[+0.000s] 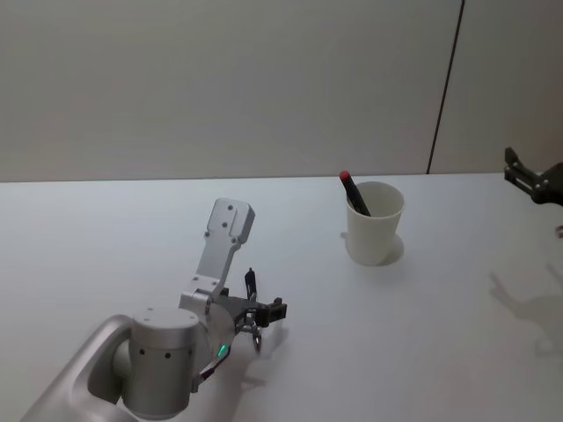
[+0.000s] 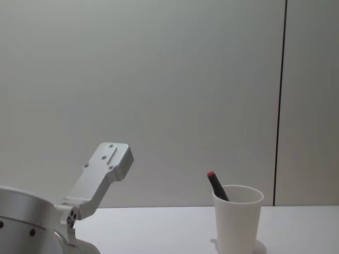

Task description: Place the pen into the pen holder.

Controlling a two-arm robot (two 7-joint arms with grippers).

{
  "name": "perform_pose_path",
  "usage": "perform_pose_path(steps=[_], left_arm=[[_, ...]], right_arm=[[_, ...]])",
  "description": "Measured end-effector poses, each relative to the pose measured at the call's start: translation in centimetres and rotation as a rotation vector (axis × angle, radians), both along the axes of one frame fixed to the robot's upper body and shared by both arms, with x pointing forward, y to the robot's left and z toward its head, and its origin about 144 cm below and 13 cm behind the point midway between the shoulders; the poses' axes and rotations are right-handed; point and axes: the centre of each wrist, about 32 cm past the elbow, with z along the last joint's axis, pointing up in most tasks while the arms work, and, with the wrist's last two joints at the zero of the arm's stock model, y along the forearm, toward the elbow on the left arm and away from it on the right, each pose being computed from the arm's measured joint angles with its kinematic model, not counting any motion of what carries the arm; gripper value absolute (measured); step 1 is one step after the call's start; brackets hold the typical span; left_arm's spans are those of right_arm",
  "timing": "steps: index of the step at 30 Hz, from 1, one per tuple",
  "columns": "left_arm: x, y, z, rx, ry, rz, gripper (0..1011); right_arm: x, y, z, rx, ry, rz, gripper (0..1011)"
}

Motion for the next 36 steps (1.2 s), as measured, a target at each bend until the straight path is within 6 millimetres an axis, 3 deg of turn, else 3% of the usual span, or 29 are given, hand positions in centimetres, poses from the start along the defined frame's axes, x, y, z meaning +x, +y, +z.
perform_pose_path(steps=[25,30,36], left_arm=[[-0.04,-0.21,-0.59,-0.022,0.031,0.0,1004],[-0.02,-0.22,-0.7,-0.025,0.039,0.0,926],[0.07,-0.21,-0.76,-0.024,0.048,-0.001,756]], right_arm=[[0.0,0.0,0.0,0.0,0.0,0.0,1002],[0.0,0.0,0.0,0.0,0.0,0.0,1002],[0.0,0.0,0.0,0.0,0.0,0.0,1002]])
